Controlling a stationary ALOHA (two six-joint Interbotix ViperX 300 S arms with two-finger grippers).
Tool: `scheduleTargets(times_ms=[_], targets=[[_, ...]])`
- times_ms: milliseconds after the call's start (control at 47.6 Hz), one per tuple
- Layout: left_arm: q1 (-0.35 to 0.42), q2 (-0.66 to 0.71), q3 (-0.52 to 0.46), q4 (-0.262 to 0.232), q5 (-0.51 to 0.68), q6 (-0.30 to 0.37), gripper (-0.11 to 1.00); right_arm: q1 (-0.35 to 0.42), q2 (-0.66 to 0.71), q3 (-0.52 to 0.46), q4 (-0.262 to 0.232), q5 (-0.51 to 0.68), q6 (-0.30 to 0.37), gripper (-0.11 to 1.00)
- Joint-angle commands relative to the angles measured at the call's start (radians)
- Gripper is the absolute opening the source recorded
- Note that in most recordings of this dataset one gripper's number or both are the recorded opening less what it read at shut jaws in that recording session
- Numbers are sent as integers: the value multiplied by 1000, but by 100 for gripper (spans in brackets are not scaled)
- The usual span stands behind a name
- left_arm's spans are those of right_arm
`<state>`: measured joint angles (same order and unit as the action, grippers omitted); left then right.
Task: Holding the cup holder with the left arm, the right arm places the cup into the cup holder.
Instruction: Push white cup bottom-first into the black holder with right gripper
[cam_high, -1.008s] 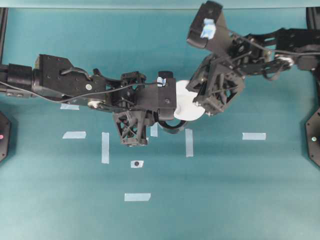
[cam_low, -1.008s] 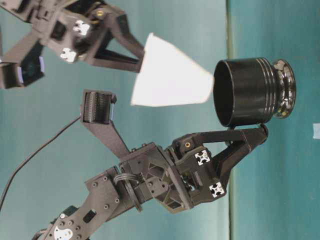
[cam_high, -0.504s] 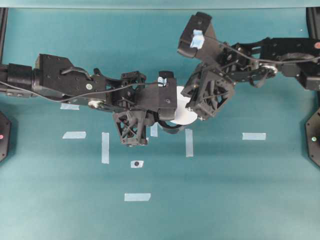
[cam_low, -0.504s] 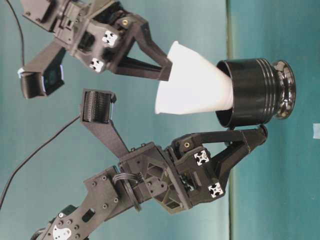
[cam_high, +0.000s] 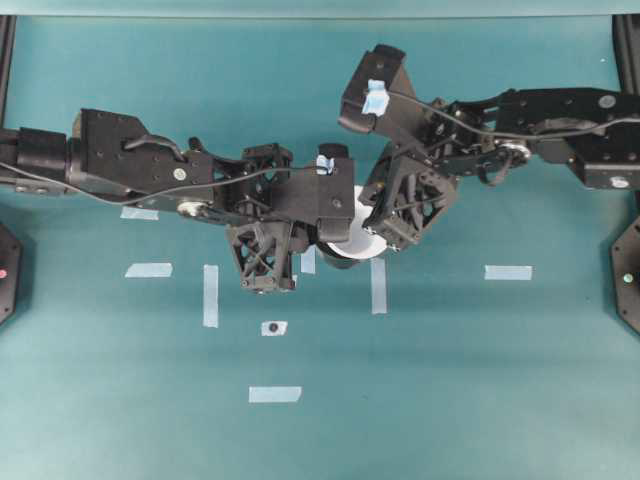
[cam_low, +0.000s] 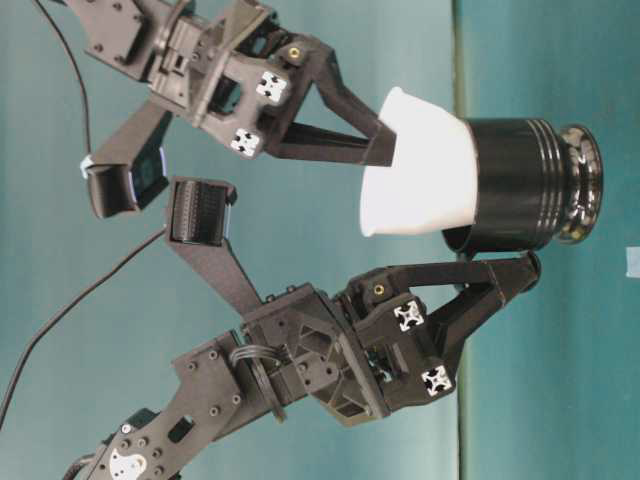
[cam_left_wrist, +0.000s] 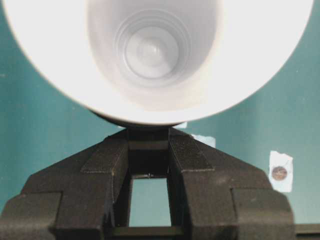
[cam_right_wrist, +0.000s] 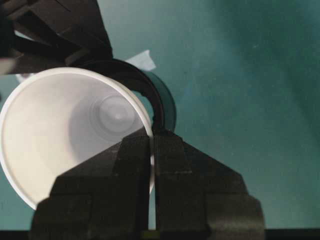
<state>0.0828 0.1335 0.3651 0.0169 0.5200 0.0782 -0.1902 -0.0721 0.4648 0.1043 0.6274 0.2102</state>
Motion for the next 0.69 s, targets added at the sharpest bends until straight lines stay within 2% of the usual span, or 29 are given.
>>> scheduleTargets(times_ms=[0, 672], targets=[[-2, -15, -26, 3, -3, 0, 21, 5, -12, -28, -2, -5, 6, 3], [-2, -8, -26, 3, -3, 0, 21, 2, 3, -44, -5, 0, 5, 2]])
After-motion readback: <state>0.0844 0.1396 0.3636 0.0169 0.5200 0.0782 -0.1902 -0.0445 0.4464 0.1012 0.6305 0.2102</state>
